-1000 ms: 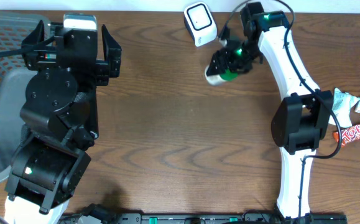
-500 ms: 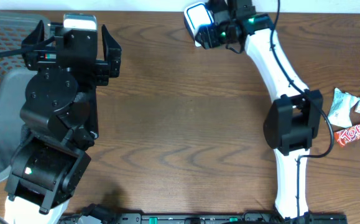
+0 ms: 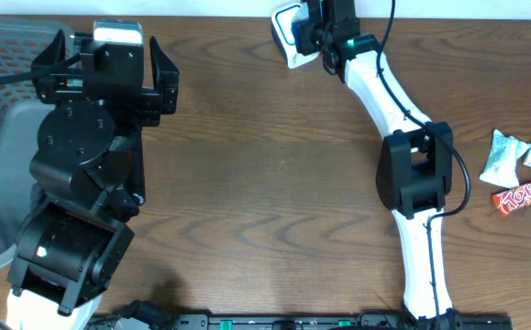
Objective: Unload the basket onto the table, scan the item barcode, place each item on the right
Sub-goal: 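Hold the jar's label against the scanner window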
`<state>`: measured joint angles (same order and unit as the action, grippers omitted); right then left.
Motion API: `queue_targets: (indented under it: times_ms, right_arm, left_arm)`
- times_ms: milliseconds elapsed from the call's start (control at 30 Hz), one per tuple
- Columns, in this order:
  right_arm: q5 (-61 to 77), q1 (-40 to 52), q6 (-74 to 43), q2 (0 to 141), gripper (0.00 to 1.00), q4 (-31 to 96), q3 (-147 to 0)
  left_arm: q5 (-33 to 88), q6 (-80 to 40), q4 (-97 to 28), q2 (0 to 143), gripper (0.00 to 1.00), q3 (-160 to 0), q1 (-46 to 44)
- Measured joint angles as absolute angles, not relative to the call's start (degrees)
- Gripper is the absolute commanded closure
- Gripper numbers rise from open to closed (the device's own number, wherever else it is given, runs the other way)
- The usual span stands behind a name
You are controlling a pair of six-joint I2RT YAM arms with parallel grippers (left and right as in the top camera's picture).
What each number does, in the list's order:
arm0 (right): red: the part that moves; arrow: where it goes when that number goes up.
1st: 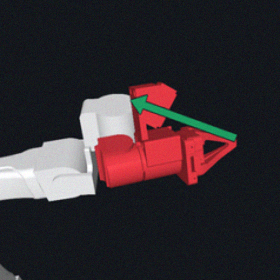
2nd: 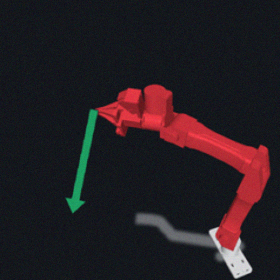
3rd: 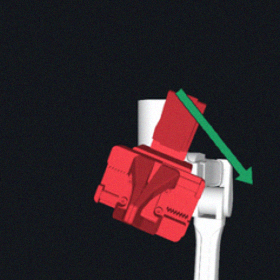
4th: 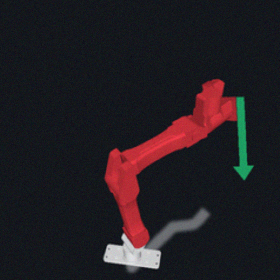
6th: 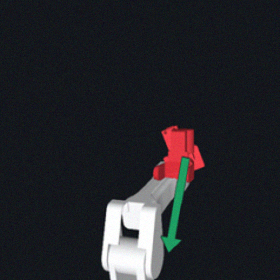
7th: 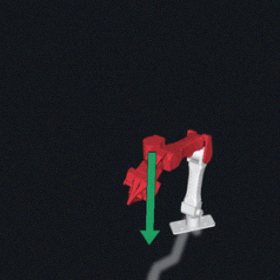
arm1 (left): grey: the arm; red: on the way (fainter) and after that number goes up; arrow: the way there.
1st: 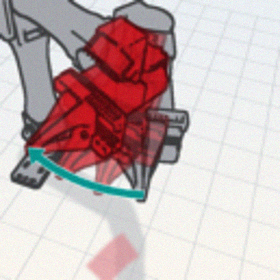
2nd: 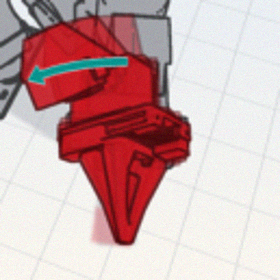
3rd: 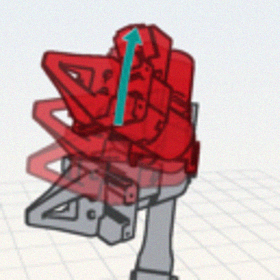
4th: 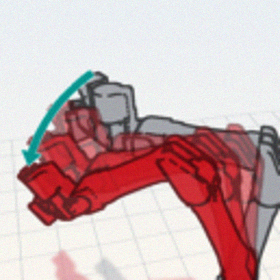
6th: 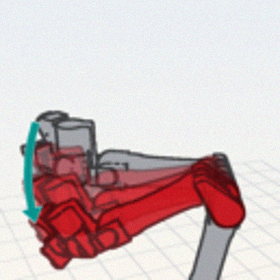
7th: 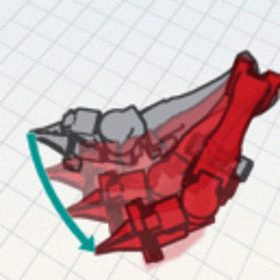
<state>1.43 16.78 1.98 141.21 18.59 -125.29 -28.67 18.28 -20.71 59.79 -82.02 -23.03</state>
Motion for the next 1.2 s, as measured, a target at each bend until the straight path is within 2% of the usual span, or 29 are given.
queue_targets:
  times_ms: [300, 900, 1200]
  right_arm:
    - [-7.31, 17.82, 1.98, 141.64, 0.47, 12.75, -125.32]
    - [-15.92, 21.63, 1.72, 144.18, 0.44, 7.99, -125.29]
    - [-17.54, 21.47, 0.82, 143.61, 0.45, 19.66, -125.29]
  left_arm:
    - [-28.67, 18.26, -20.71, 59.79, 0.0, -82.02, -23.03]
    - [-28.67, 18.28, -20.71, 59.79, 0.0, -82.02, -23.03]
    - [-28.67, 18.26, -20.71, 59.79, 0.0, -82.02, -23.03]
